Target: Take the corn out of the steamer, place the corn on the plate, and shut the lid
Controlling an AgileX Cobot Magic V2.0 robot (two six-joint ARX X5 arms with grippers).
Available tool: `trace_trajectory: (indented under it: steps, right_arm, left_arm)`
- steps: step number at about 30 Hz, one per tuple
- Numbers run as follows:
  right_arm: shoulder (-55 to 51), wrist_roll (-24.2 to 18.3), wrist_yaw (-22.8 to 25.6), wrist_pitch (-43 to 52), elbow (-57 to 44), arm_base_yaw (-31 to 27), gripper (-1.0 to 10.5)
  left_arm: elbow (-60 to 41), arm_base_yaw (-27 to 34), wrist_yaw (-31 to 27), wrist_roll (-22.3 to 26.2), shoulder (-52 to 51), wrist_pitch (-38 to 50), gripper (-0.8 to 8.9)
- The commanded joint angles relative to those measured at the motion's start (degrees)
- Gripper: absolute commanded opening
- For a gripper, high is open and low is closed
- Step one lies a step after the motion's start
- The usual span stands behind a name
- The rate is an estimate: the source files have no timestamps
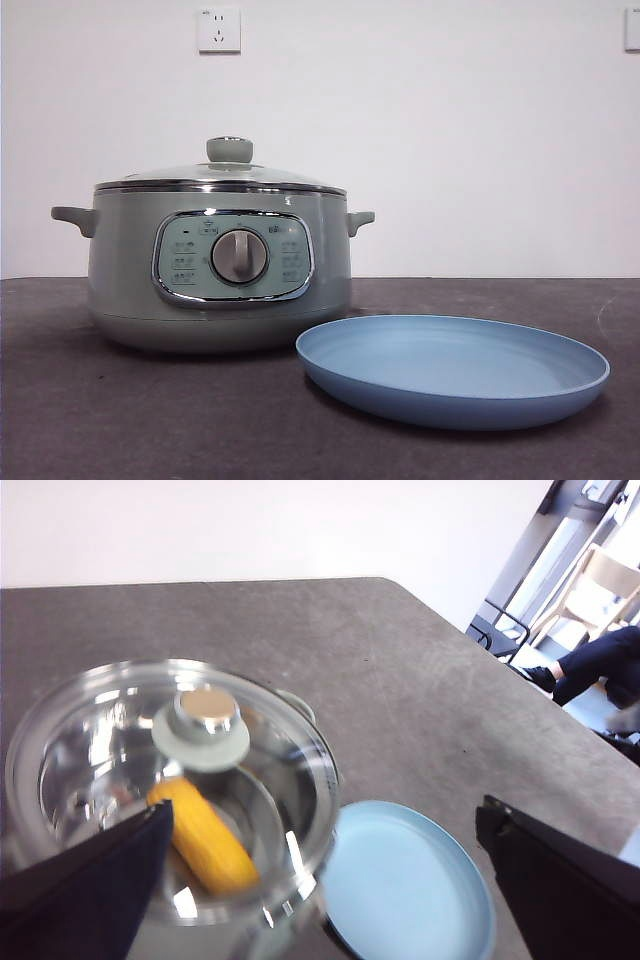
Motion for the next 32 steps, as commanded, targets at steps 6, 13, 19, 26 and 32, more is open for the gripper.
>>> trace_trajectory:
  steps: [6,13,19,26,32]
  right_arm:
    - [0.0,0.2,0.0,0.4,0.2,0.1,6.0]
    - [0.0,0.2,0.0,0.4,0.2,0.1,6.0]
    - [0.0,0.2,0.0,0.4,0.2,0.1,6.0]
    - [0.0,0.2,0.0,0.4,0.2,0.1,6.0]
    - [0.0,0.2,0.2,0.4,0.2,0.1,6.0]
  left_arm:
    - [6.1,-7.7,-8.5,5.4,14.8,9.7,5.74]
    - [7.4,-12.9,-16.5,9.7,26.6,18.8,5.71]
    - [7.4,-15.5,-21.8,13.3,34.2,24.5,5.71]
    - [7.4,-16.9,-25.7,14.3,39.9,28.7,5.70]
    - [7.4,-17.0,-25.9,14.2,41.9,28.5,5.65]
